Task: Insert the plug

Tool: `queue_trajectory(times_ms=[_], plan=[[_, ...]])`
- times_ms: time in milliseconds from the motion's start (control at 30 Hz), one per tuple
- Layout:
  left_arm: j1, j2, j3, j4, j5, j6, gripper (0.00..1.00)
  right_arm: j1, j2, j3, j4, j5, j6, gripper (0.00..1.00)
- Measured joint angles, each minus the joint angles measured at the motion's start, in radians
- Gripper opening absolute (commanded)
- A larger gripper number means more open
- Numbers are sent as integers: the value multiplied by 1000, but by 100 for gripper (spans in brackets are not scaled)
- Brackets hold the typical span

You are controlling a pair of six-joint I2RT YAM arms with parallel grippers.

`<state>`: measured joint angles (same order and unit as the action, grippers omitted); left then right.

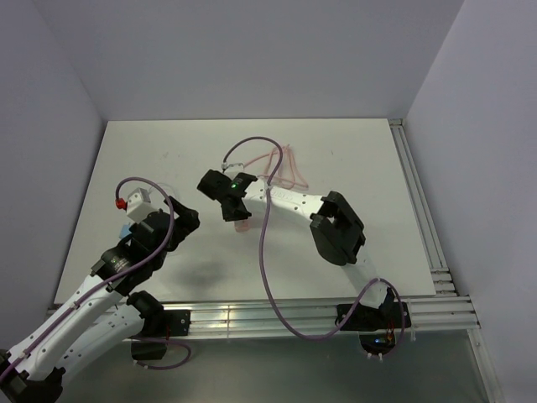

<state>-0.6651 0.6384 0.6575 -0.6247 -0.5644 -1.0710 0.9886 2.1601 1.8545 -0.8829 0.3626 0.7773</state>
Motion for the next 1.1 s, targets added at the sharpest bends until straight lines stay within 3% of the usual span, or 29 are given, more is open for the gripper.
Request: queue_trajectory(times_ms=[1100], plan=[[0, -27, -5, -1, 14, -1, 99, -15, -61, -171, 164, -14, 14, 0]])
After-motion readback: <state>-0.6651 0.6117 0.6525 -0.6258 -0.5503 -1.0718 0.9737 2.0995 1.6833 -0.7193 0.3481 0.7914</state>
